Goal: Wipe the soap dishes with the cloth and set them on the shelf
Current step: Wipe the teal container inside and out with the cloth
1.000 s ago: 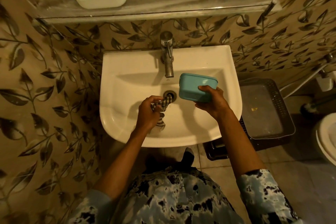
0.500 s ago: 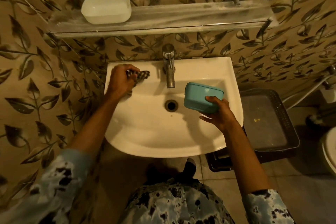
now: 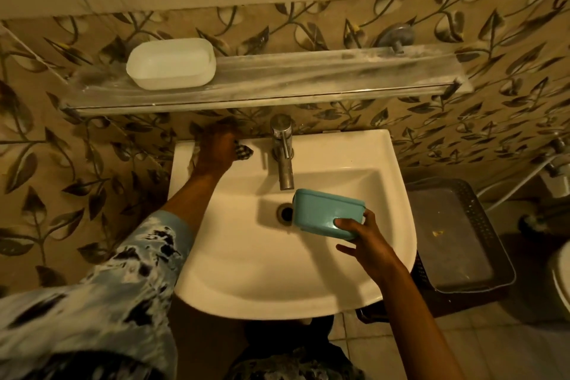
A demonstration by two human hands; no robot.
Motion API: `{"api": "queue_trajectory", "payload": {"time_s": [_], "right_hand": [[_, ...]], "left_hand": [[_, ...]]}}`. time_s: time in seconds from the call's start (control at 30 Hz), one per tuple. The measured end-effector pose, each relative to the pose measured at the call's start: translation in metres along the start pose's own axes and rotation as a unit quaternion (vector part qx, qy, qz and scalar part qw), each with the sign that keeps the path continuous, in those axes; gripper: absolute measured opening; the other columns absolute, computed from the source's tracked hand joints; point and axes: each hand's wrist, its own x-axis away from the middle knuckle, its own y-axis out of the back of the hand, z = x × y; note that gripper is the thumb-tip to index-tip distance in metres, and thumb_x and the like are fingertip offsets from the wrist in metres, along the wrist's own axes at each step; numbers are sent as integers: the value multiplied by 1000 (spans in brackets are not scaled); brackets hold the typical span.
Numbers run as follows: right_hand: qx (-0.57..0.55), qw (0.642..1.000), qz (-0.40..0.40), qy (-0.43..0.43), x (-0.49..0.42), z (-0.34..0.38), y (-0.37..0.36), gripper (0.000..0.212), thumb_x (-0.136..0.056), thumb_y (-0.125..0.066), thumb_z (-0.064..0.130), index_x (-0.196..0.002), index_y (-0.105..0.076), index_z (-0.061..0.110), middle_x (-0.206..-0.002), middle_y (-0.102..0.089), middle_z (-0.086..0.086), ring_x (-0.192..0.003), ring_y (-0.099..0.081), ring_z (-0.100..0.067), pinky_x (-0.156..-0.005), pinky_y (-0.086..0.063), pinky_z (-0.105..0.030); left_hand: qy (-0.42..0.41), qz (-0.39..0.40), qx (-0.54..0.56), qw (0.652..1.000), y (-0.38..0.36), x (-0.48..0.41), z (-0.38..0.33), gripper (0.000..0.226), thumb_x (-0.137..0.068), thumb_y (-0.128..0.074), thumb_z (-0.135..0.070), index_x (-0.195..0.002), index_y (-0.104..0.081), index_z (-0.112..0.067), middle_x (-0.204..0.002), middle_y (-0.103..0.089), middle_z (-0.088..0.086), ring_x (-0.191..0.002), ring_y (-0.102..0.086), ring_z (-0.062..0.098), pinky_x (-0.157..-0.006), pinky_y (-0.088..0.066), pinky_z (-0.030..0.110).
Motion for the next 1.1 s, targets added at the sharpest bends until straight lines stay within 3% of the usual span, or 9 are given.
{"api": "queue_trajectory", "payload": {"time_s": [0.2, 0.27, 0.33, 0.47, 0.57, 0.63, 0.87, 1.0, 1.1], "right_hand": [[46, 998, 7, 48, 2, 11, -8, 101, -42, -84, 40, -130, -33, 31, -117, -58, -1, -111, -58, -22, -93, -50, -43], [53, 997, 8, 64, 2, 15, -11, 100, -43, -84, 40, -129, -34, 32, -118, -57, -2, -111, -57, -24, -96, -49, -44], [55, 995, 7, 82, 5, 21, -14, 98, -43, -83, 40, -128, -36, 34, -116, -57, -2, -110, -57, -24, -94, -50, -42], [64, 989, 23, 131, 14, 40, -29, 100, -46, -85, 33, -132, -34, 31, -119, -57, -4, -109, -57, -23, -82, -50, -32], [71, 982, 34, 169, 23, 55, -35, 101, -50, -90, 21, -133, -33, 29, -120, -57, -6, -112, -57, -25, -88, -52, -35], [75, 977, 40, 194, 31, 67, -38, 100, -50, -89, 23, -132, -33, 31, -120, -58, -7, -114, -57, -26, -94, -52, -39], [123, 938, 61, 317, 60, 120, -51, 89, -58, -82, 21, -129, -32, 37, -127, -53, -4, -114, -56, -19, -86, -57, -32], [162, 895, 70, 411, 74, 154, -61, 85, -63, -83, 20, -126, -32, 44, -125, -51, 0, -112, -57, -18, -78, -60, -31], [171, 873, 81, 449, 74, 181, -66, 88, -65, -84, 16, -133, -32, 35, -131, -50, -7, -115, -57, -21, -78, -60, -34]], "left_hand": [[-30, -123, -114, 985, -7, 11, 2, 15, -82, -62, -11, -96, -64, -6, -102, -65, 21, -100, -58, 41, -91, -47, 51], [1, -150, -70, 986, -10, 22, -2, 22, -80, -65, -8, -102, -66, -10, -112, -63, 17, -112, -54, 38, -99, -41, 50], [14, -173, 13, 985, -15, 37, -11, 23, -76, -65, 0, -95, -69, -13, -106, -67, 13, -102, -60, 31, -92, -47, 43], [4, -43, 243, 969, -8, 81, -37, 17, -83, -56, 7, -91, -67, -2, -96, -69, 18, -78, -61, 17, -66, -48, 23], [11, 83, 304, 949, 1, 126, -60, 15, -95, -51, -15, -94, -65, -20, -85, -69, 1, -69, -63, 8, -56, -47, 17], [2, 103, 351, 931, 11, 150, -77, 23, -101, -38, -27, -104, -61, -24, -90, -68, -3, -73, -65, 8, -59, -50, 23], [-71, 35, 405, 911, 61, 184, -123, 46, -86, -44, -63, -119, -53, -33, -110, -63, -8, -98, -62, 7, -61, -55, 23], [-101, -34, 408, 907, 84, 179, -144, 58, -68, -56, -68, -113, -58, -31, -102, -66, -11, -94, -65, 7, -68, -56, 23], [-139, -88, 413, 896, 101, 168, -157, 53, -70, -63, -61, -113, -60, -29, -106, -68, -8, -99, -66, 7, -74, -56, 23]]}}
